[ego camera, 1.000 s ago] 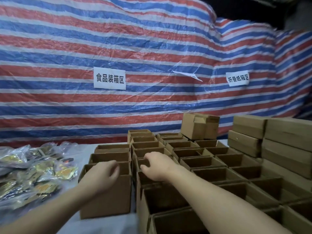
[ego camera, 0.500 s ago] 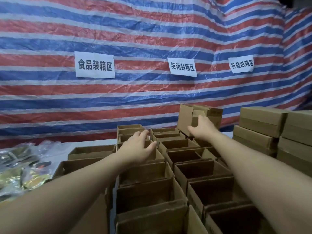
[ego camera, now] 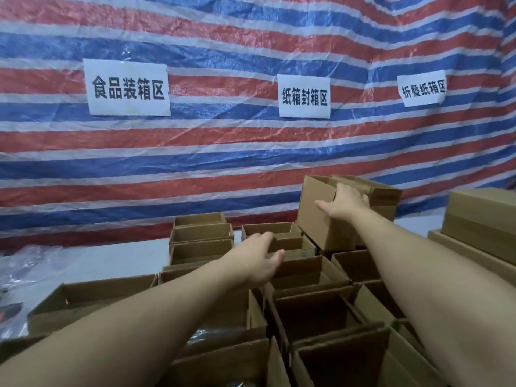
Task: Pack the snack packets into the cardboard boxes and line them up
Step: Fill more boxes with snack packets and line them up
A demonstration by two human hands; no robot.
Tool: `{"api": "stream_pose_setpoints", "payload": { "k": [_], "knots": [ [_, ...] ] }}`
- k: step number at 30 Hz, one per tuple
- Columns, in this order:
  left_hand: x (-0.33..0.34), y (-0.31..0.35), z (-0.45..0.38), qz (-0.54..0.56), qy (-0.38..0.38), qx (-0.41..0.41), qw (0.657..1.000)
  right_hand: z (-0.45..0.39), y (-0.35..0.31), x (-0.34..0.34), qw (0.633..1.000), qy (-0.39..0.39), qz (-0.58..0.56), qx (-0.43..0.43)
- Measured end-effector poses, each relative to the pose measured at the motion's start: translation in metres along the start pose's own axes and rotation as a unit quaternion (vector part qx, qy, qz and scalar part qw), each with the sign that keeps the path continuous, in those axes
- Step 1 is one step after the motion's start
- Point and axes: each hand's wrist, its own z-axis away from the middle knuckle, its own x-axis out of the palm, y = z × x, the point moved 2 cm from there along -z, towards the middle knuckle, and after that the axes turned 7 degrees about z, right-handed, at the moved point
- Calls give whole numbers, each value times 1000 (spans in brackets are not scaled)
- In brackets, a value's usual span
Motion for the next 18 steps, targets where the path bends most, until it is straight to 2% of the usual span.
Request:
{"api": "stream_pose_setpoints", "payload": {
  "k": [6, 13, 18],
  "knots": [
    [4, -9, 3, 0, 23, 1, 1000, 7, -2, 6, 995, 61, 41, -66],
    [-16, 1, 46, -20, 56, 6, 998, 64, -23, -37, 978, 142, -31, -150],
    [-52, 23, 112, -3, 98, 15, 995, 141, -50, -96, 966, 129, -144, -171]
  ]
}}
